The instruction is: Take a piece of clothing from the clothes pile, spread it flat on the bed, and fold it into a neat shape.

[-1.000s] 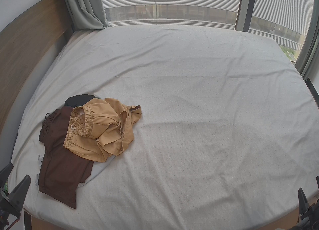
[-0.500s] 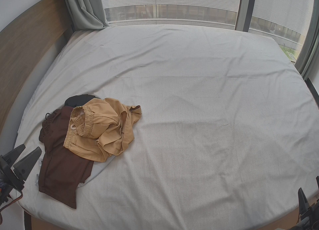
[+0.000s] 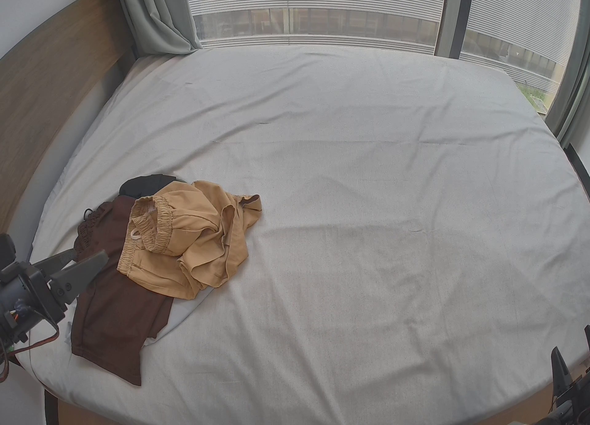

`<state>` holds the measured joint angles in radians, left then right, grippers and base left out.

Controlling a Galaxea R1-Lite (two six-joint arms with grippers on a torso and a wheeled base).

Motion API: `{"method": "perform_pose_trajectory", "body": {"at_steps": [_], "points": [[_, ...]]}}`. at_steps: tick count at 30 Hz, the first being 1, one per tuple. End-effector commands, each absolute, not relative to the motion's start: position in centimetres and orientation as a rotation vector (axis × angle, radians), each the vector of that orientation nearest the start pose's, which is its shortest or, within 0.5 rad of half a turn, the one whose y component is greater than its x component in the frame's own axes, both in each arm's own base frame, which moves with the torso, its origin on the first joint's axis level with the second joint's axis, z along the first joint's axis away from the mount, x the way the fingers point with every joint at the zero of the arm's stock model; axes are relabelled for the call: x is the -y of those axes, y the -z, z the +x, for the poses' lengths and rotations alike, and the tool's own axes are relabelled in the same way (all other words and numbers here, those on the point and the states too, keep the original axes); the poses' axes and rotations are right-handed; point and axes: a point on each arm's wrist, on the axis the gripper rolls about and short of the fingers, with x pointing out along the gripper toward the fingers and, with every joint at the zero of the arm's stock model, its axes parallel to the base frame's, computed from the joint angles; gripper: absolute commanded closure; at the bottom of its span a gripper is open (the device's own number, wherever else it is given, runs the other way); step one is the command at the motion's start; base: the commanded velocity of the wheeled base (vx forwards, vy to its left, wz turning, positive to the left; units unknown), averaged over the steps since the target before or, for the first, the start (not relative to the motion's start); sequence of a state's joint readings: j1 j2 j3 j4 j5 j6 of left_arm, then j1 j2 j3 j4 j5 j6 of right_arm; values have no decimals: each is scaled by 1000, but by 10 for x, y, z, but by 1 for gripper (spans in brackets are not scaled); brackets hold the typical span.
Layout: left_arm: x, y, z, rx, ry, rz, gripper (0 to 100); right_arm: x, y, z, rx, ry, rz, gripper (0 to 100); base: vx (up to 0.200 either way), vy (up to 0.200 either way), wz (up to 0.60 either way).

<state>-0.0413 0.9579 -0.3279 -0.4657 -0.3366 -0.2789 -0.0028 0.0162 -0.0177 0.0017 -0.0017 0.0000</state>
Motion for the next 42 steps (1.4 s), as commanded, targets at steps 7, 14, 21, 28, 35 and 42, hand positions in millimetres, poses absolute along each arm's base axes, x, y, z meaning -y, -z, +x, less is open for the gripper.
{"method": "perform_pose_trajectory", "body": {"at_steps": [7, 14, 21, 28, 35, 42], "points": [[6, -181, 148, -319, 401, -334, 0, 0, -75, -22, -9, 5, 0, 0, 0, 0, 0], [-2, -179, 177, -323, 384, -344, 0, 0, -75, -22, -9, 5, 0, 0, 0, 0, 0], [-4, -167, 203, -332, 412, -351, 0, 0, -75, -22, -9, 3, 0, 0, 0, 0, 0], [-7, -153, 234, -333, 412, -353, 0, 0, -75, -22, -9, 2, 0, 0, 0, 0, 0], [-8, -147, 250, -343, 413, -355, 0, 0, -75, -22, -9, 2, 0, 0, 0, 0, 0], [-11, -139, 275, -354, 405, -361, 0, 0, -75, -22, -9, 2, 0, 0, 0, 0, 0]]}}
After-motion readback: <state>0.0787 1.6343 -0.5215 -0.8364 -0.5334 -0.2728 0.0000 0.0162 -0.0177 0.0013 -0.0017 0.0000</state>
